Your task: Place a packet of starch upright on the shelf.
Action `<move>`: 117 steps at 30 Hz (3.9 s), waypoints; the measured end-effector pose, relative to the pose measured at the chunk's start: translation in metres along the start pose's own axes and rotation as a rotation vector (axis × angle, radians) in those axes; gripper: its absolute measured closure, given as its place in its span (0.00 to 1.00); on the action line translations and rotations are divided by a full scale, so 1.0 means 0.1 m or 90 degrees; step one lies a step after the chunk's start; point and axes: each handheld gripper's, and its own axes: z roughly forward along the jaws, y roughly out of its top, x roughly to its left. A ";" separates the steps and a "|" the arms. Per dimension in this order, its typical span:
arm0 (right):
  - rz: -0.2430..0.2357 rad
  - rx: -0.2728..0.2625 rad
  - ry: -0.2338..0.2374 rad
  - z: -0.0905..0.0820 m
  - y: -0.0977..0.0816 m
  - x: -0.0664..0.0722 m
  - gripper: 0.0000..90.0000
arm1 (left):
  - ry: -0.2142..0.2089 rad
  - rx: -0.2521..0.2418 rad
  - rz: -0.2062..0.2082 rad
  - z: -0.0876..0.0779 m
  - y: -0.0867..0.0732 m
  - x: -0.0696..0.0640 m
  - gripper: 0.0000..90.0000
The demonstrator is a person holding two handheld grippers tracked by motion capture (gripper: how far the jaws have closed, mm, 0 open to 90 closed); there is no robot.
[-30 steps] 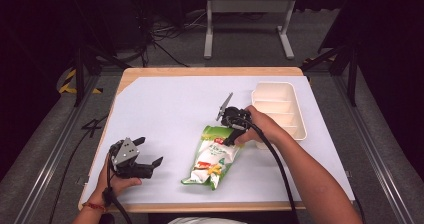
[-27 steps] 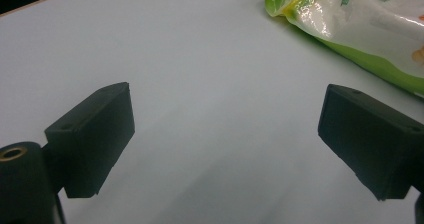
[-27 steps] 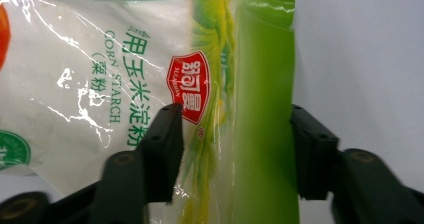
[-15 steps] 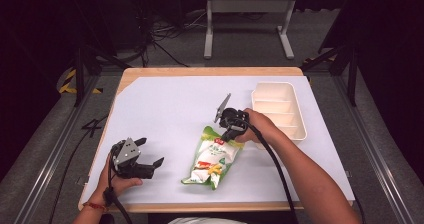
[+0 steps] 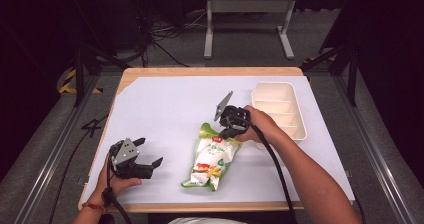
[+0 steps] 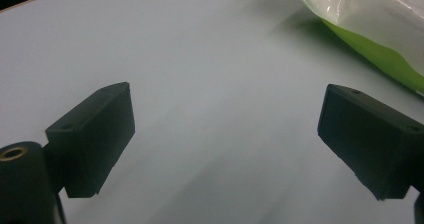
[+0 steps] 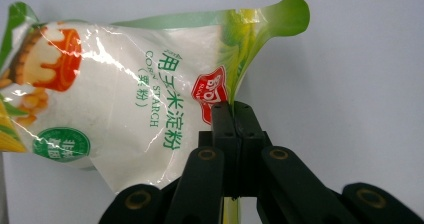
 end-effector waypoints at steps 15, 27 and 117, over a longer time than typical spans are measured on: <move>-0.063 -0.067 -0.069 -0.46 0.17 0.16 1.00 | 0.001 -0.002 0.000 -0.02 0.00 0.00 0.10; -0.081 -0.099 -0.128 -0.77 0.13 0.15 1.00 | 0.002 0.001 -0.005 -0.01 -0.01 0.02 0.10; -0.021 -0.228 -0.295 -1.75 -1.16 -0.56 1.00 | -0.004 0.010 -0.024 0.01 -0.03 0.04 0.10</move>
